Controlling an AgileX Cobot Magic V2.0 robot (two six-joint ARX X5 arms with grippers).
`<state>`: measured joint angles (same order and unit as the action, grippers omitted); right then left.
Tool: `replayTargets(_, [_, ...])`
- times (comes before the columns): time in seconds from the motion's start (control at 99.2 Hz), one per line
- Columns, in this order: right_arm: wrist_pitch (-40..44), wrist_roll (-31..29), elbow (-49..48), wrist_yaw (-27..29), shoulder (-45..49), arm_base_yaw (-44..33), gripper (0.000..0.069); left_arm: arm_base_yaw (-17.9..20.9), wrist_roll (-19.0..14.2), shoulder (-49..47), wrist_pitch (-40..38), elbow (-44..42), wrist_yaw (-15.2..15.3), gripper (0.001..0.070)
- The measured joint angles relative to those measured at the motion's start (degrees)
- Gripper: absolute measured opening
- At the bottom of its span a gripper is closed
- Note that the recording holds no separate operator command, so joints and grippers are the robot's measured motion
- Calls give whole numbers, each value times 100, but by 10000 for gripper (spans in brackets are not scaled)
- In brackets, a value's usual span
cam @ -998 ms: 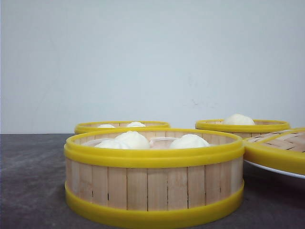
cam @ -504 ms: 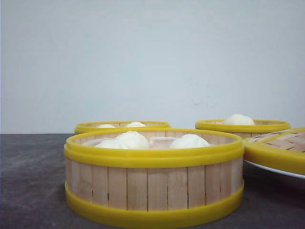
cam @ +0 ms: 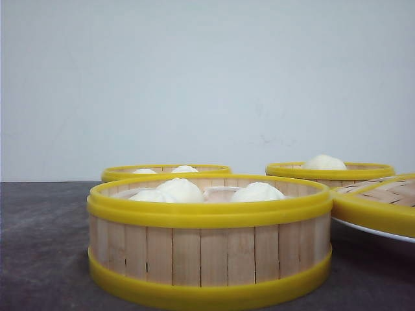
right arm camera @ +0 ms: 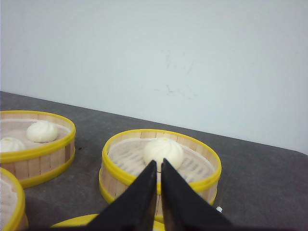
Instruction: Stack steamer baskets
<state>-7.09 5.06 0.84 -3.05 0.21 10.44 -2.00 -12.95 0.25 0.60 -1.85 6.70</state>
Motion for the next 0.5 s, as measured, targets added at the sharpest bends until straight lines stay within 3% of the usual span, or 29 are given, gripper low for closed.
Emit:
replayTargets(0.292, [-116, -13, 0, -2, 2, 0, 11, 0, 0, 0, 4, 0, 0, 24])
replayTargets(0.504, [-542, -658, 0, -2, 2, 2, 11, 0, -83, 0, 2, -2, -33, 24])
